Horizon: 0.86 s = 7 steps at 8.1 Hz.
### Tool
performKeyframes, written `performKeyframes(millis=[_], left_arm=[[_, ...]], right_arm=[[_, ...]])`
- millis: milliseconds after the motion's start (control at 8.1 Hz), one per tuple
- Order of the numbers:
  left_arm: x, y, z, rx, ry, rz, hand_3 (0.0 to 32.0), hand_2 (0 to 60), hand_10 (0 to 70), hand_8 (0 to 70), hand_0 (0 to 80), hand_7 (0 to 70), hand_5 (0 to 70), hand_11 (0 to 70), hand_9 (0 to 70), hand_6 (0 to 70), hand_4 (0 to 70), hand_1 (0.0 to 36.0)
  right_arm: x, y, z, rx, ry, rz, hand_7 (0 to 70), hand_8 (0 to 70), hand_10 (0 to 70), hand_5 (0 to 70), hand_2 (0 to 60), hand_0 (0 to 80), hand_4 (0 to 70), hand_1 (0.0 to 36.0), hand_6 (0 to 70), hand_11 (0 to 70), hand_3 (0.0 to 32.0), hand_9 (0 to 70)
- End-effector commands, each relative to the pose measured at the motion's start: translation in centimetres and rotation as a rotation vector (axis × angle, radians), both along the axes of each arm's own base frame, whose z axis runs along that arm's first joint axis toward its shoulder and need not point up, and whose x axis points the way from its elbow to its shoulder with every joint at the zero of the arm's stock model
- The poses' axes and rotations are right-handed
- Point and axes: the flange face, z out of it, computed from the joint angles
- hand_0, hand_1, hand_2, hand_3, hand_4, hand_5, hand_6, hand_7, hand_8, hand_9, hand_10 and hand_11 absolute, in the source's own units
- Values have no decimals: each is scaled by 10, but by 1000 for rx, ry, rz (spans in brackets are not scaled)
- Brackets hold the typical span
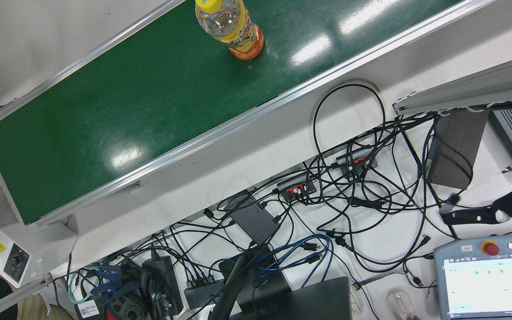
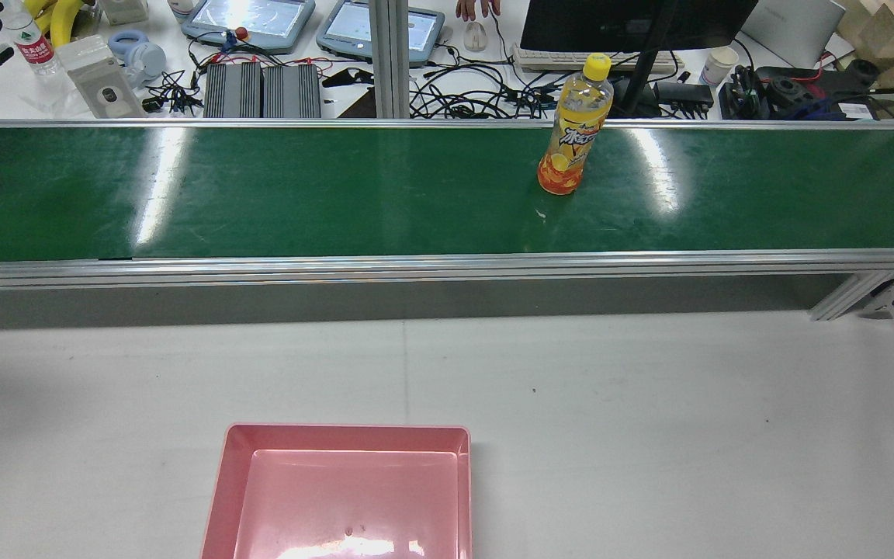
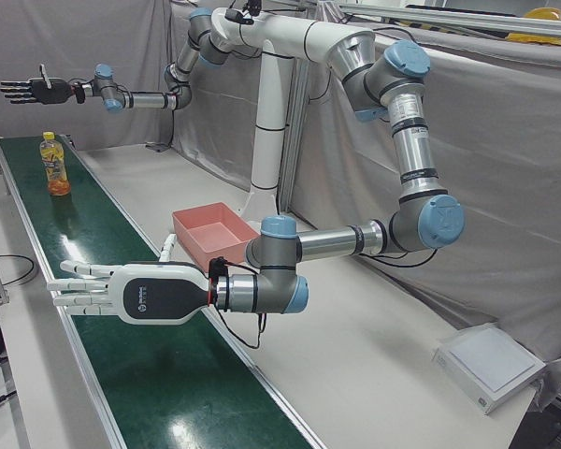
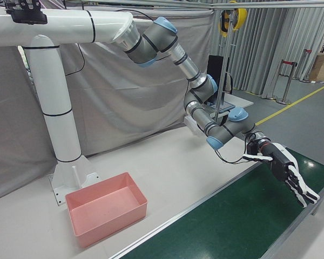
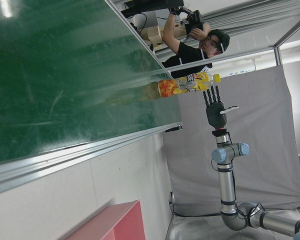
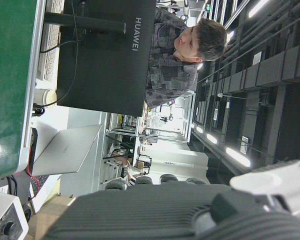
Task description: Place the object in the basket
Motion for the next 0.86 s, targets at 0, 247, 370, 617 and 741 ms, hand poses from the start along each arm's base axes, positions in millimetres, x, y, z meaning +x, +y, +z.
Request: performKeyframes(millis=[0,247,370,617,741], left_arm=[[0,1,-5,6,2,0,12,0,40,13,537,0,133,70,9,0,70,11],[0,3,-8,4,1,1,14,0,40,12,538,0,130,70,6,0,72,12],[0,3,-8,4,1,1,14,0,42,13,535,0,130,72,8,0,73,11],[0,3,-9,6,2,1,10,0,41,13,532,0,131,71,9,0,73,9],[0,3,-9,6,2,1,8,0,44,15,532,0,135,75,10,0,73,10]], right_arm=[[0,0,-1,1,-1,0,0,0,0,0,0,0,0,0,0,0,0,0],[0,0,-1,1,-1,0,0,0,0,0,0,0,0,0,0,0,0,0],[0,0,-1,1,0,0,0,0,0,0,0,0,0,0,0,0,0,0],[0,0,0,1,1,0,0,0,0,0,0,0,0,0,0,0,0,0],[0,0,1,-1,0,0,0,0,0,0,0,0,0,0,0,0,0,0]])
